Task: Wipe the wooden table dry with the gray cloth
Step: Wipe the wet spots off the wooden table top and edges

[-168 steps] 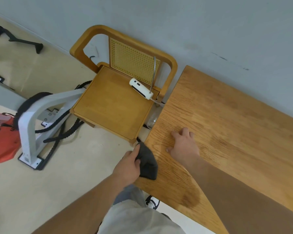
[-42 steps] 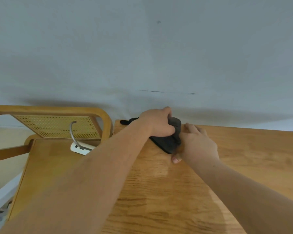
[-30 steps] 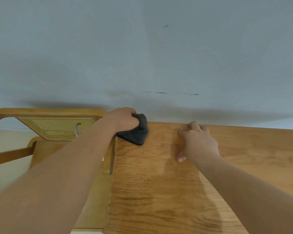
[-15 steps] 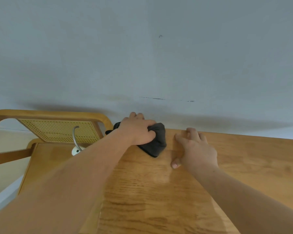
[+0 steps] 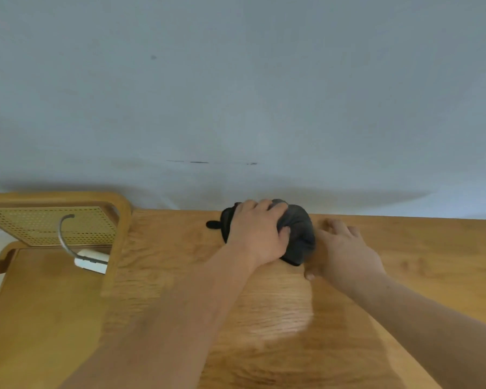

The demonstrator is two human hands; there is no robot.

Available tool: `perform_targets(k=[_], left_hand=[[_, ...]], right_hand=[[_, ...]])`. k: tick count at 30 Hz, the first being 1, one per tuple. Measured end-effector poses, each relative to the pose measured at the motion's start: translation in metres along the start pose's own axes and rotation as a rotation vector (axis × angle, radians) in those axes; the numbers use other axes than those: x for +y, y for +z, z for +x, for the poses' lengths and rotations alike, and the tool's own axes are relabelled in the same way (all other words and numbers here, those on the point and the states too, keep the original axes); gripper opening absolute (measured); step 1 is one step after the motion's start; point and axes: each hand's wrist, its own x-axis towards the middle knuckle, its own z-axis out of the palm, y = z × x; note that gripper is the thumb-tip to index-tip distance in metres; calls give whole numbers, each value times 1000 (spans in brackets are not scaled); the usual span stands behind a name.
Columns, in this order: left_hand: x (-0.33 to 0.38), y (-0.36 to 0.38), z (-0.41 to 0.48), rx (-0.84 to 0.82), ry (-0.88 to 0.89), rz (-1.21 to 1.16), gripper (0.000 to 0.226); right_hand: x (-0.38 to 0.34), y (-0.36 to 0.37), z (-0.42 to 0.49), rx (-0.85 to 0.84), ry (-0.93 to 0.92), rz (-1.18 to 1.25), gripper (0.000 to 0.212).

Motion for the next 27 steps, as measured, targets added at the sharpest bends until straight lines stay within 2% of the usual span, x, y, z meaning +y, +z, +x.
perform_targets(k=[3,6,8,11,15,18,22,24,27], left_hand=[[4,-2,4,-60,71,18,61],[-26,-23,-3,-164,55,2,62],[-54,-38,-9,-175,-26,23,61],[-90,-55,-16,-211,-219,75,57],[-77,-54,-2,-240,-342,85,41],[-27,-37,17,-234,-223,31,41],[21,-16,24,-198,-17,44,67],[8,-20,21,-226,55,27,67],[-38,-38,6,-266,77,-1,65]], right_hand=[[4,4,5,5,18,30,77],[5,5,10,-11,12,20,86],[6,5,11,-5,17,31,92],[6,5,10,-6,17,48,89],[4,6,11,-10,31,37,89],[0,4,14,-21,54,33,85],[-6,5,16,-23,77,50,72],[-5,6,15,-13,79,66,71],[-5,6,13,-7,76,80,87]])
